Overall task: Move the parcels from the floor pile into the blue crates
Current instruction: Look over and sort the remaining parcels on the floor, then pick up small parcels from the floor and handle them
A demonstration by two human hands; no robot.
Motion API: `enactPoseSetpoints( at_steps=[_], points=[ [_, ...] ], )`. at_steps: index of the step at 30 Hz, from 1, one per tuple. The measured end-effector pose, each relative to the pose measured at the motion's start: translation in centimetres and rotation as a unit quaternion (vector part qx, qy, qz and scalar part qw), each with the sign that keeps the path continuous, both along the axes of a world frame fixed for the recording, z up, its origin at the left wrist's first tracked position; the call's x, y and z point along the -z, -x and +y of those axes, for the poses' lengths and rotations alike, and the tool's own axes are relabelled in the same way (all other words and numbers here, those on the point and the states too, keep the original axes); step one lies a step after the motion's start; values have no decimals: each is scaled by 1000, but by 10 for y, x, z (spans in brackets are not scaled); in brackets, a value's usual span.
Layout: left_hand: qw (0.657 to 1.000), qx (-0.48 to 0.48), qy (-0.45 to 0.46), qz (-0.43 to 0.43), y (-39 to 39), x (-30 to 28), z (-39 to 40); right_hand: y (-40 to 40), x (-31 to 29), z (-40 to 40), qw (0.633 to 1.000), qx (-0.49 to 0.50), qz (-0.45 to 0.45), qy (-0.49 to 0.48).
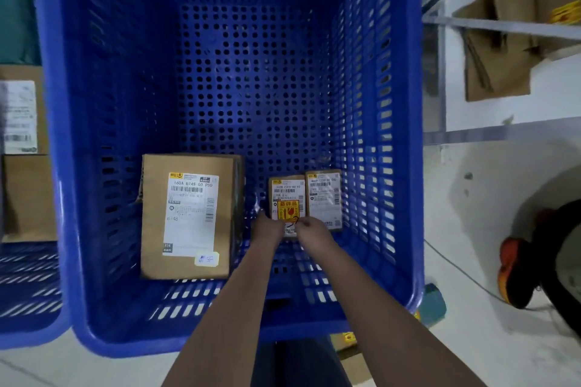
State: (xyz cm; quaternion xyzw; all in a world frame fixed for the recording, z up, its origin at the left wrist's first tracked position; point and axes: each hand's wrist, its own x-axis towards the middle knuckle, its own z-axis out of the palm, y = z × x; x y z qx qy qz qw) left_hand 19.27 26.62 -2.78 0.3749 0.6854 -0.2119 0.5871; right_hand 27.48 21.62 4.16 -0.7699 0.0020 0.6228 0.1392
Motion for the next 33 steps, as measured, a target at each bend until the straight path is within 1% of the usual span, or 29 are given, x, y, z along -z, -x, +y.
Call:
enactPoseSetpoints(
  at_steps=[3, 7, 9, 12, 13, 15, 18, 20, 22, 23, 24, 25, 26, 27, 30, 32, 33],
  points=[
    [997, 76, -18, 19, 2, -35, 3, -6, -28, 0, 998, 65, -4, 1],
    [995, 90, -31, 14, 7, -77, 19, -9, -68, -5, 995, 102, -17, -7],
    [998, 58, -33, 4, 8, -100, 28, -7, -87, -11, 991, 131, -25, -28],
    [994, -86, -28, -60, -1, -137, 40, -5, -116, -24, 969, 216, -60, -99],
    [992, -94, -33, -79, -7, -147, 44, -2, -128, -30, 957, 248, -86, -127],
    [991, -66, -53, -107, -20, -169, 53, 7, -151, -42, 928, 300, -140, -172],
    [983, -43, -66, -167, -34, -198, 63, 27, -181, -69, 888, 334, -238, -208],
    [978, -38, -79, -189, -36, -216, 63, 42, -194, -96, 852, 387, -298, -187],
    [976, -46, -80, -198, -39, -233, 54, 54, -199, -128, 789, 507, -322, -132],
    [976, -43, -76, -201, -42, -241, 46, 60, -199, -146, 752, 573, -310, -98],
    [975, -36, -67, -209, -45, -249, 34, 67, -198, -165, 720, 633, -277, -69],
    [973, -24, -55, -222, -48, -257, 20, 77, -196, -185, 694, 679, -235, -48],
    [970, -7, -42, -237, -52, -266, 3, 90, -193, -204, 678, 707, -198, -30],
    [967, 16, -30, -252, -55, -273, -17, 105, -189, -223, 673, 720, -170, -11],
    [950, 103, 24, -294, -65, -293, -82, 158, -177, -271, 691, 711, -126, 38],
    [933, 178, 68, -306, -68, -297, -126, 188, -169, -295, 684, 721, -94, 58],
    [923, 225, 89, -298, -67, -296, -148, 202, -165, -306, 681, 725, -81, 66]
  ],
)
